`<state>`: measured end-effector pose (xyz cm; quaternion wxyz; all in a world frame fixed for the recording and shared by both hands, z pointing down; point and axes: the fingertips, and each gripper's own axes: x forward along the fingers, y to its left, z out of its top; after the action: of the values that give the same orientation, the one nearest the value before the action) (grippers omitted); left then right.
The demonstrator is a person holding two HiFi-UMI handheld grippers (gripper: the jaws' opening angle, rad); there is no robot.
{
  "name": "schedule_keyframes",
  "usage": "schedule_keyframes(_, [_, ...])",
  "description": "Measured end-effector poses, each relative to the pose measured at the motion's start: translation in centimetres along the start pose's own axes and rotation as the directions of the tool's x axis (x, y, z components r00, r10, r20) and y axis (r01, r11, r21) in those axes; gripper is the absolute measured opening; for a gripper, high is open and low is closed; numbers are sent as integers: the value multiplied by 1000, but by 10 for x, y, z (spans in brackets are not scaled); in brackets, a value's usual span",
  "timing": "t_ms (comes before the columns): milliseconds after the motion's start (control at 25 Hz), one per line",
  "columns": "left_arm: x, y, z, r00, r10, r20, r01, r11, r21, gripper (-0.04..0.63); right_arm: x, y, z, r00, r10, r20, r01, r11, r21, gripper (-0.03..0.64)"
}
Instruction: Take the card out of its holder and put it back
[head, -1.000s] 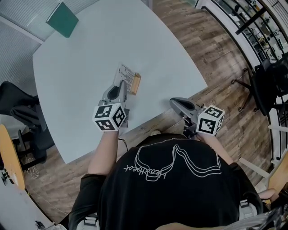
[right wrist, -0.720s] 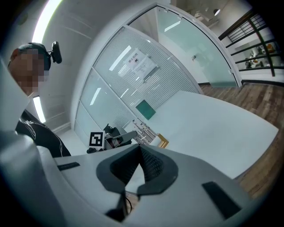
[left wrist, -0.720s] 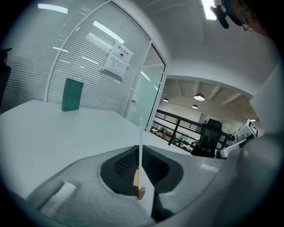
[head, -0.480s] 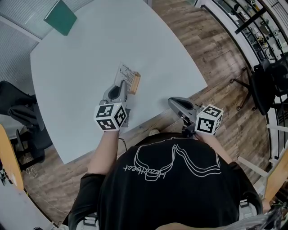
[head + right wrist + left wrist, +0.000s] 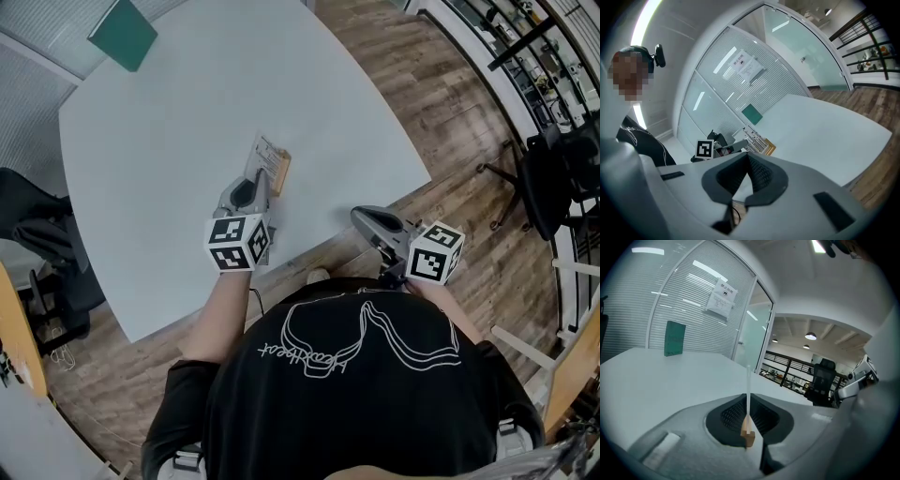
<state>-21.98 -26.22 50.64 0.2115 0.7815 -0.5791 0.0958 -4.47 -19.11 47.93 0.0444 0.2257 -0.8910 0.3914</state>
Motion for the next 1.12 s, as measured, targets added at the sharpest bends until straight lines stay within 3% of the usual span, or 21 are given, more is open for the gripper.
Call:
schedule_keyframes(600, [9, -2, -28, 998, 7, -70, -6, 1000, 13, 25, -6, -3, -6, 1000, 6, 6, -6, 1000, 14, 9])
schedule_keyframes(960, [10, 0, -21, 999, -1, -40, 1, 1000, -8, 29, -14, -2, -2, 1000, 13, -8, -13, 1000, 16, 9])
schedule_keyframes(1120, [0, 1, -14, 1000, 21, -14, -22, 998, -63, 118, -26, 6, 5, 999, 34, 2, -34, 999, -12, 9])
